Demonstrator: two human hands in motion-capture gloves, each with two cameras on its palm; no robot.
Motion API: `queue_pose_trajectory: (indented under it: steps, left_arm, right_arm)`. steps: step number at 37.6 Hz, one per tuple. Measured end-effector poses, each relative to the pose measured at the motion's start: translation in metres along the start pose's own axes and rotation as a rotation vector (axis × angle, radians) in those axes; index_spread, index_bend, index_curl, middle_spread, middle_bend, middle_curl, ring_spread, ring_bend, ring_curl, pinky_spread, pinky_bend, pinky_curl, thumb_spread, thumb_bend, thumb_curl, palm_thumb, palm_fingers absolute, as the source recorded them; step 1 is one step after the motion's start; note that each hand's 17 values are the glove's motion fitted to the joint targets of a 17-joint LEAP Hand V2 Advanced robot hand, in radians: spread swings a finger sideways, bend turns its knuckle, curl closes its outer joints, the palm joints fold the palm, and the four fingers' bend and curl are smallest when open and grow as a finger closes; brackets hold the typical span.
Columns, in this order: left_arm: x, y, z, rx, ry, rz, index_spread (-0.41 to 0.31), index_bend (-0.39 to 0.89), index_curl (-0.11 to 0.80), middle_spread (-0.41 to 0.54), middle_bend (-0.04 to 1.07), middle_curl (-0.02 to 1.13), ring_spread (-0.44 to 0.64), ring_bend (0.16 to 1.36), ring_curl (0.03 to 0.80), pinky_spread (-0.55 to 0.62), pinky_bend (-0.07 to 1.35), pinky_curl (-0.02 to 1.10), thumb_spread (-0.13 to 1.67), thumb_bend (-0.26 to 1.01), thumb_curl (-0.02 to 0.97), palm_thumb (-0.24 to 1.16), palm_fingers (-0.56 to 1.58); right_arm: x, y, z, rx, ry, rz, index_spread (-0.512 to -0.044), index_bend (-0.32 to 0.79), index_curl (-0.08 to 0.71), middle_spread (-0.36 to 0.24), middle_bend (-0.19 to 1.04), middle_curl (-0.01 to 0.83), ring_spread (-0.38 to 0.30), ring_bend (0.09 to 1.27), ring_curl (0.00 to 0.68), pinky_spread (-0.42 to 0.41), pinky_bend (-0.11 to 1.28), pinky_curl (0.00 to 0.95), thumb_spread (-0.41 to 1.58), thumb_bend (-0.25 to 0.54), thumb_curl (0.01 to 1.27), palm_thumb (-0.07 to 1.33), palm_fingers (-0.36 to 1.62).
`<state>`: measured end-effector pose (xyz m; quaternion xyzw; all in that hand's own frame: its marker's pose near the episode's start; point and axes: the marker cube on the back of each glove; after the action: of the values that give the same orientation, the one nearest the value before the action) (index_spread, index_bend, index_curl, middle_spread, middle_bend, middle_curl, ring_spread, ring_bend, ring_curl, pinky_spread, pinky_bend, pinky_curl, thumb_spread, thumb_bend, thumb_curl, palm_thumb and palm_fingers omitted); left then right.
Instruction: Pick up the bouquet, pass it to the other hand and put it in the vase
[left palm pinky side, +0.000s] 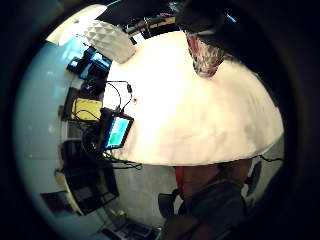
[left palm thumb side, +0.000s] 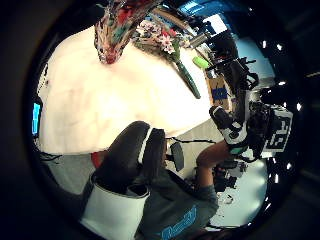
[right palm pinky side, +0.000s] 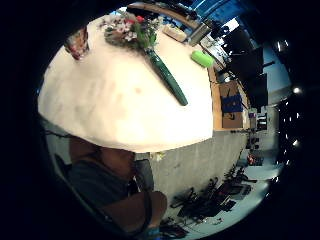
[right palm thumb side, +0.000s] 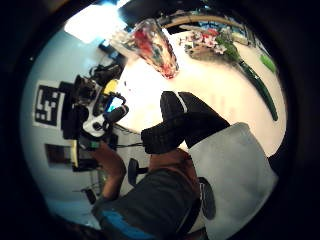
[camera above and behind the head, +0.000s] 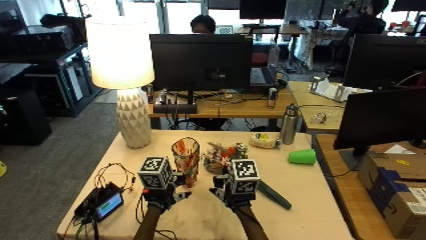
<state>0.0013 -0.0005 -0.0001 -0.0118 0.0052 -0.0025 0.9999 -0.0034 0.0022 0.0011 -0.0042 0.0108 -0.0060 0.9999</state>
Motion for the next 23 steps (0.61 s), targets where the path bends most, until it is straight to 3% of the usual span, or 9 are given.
queue_pose_trajectory:
  steps: [12, 23]
  left_arm:
    - [0.004, -0.001, -0.001, 0.003, 0.001, 0.021, -0.124, 0.16, 0.304, 0.037, 0.17, 0.25, 0.22, 0.5, 0.251, 0.45, 0.27, 0.27, 0.98, -0.03, 0.242, 0.19, 0.41]
    - [0.015, 0.009, -0.008, 0.02, 0.056, 0.023, -0.124, 0.16, 0.321, 0.044, 0.17, 0.27, 0.23, 0.5, 0.266, 0.46, 0.28, 0.29, 0.98, -0.03, 0.262, 0.18, 0.39]
  right_arm:
    - [0.02, 0.0, 0.0, 0.002, 0.032, 0.01, -0.363, 0.15, 0.26, 0.059, 0.2, 0.273, 0.181, 0.25, 0.191, 0.322, 0.34, 0.284, 1.15, 0.057, 0.25, 0.49, 0.21]
    - [0.088, -0.008, 0.008, 0.048, 0.018, 0.094, -0.361, 0.14, 0.264, 0.06, 0.2, 0.302, 0.182, 0.26, 0.213, 0.325, 0.35, 0.309, 1.16, 0.004, 0.28, 0.52, 0.19]
